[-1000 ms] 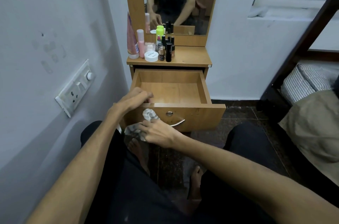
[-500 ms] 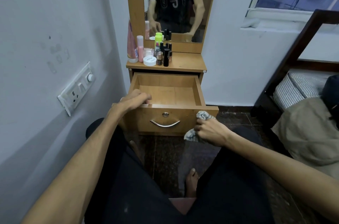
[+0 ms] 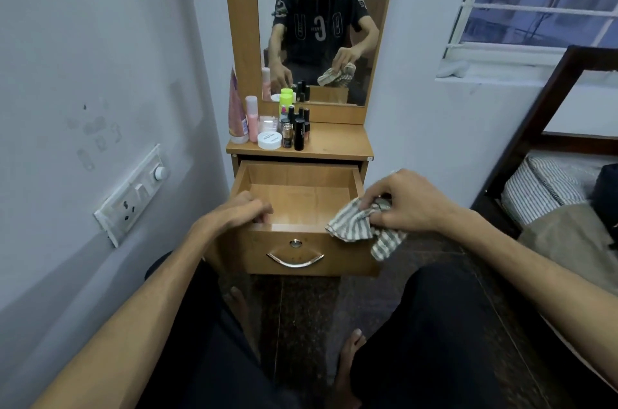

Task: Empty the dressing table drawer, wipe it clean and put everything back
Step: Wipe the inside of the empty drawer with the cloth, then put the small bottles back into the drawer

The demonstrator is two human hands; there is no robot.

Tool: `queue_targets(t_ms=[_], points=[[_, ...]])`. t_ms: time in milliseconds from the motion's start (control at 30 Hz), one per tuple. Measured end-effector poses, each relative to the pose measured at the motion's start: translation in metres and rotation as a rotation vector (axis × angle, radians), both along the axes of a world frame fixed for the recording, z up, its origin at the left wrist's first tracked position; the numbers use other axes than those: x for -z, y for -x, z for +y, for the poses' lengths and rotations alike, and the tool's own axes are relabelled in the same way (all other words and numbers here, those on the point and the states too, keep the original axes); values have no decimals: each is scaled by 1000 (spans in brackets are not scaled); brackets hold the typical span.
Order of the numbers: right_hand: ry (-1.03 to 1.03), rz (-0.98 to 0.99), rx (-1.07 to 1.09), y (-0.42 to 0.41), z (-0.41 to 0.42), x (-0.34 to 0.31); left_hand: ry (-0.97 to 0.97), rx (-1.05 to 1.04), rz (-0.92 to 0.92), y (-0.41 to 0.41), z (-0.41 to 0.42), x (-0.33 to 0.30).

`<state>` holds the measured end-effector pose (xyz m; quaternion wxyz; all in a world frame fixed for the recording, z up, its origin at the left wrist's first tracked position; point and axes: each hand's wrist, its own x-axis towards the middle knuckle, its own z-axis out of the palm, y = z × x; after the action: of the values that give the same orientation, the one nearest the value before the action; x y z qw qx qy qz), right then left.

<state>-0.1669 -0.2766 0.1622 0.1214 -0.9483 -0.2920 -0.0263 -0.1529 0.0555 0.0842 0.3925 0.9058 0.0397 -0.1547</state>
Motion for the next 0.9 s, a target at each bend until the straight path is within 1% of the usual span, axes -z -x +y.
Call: queue_targets(t_ms=[67,100,167,267,300,333,400,567,633,700,767,800,833,900], points=[[-158,38,30,-15,13,-5,16,9,-5,-8,-8,-6],[-241,50,64,-23,19,-5,55,11,-14,-11,-15,-10],[-415,112,147,-38,32,-1,191,7,-65,-18,-35,-18],[-696,315,224,-57,49,6,431,0,-149,-32,-70,-34],[-768,347,247,-64,51,6,493,-2,-180,-40,-81,-39],[-835,350,285,-73,51,5,540,-23,-201,-49,-91,-43],[-910,252,390,-94,48,-1,614,-108,-227,-63,-105,-50],[-870,-104,582,-168,47,-24,649,-253,-343,-96,-117,-49],[-818,-202,627,-196,54,-25,651,-293,-400,-103,-116,-43],[-675,-190,639,-220,61,-14,625,-337,-444,-106,-113,-35],[-404,-125,627,-238,72,7,612,-361,-457,-111,-106,-24],[-283,-141,630,-242,77,17,603,-362,-458,-113,-102,-19],[-220,-195,631,-244,81,25,584,-357,-465,-114,-98,-14],[-228,-270,587,-245,87,35,543,-354,-486,-115,-90,-4]])
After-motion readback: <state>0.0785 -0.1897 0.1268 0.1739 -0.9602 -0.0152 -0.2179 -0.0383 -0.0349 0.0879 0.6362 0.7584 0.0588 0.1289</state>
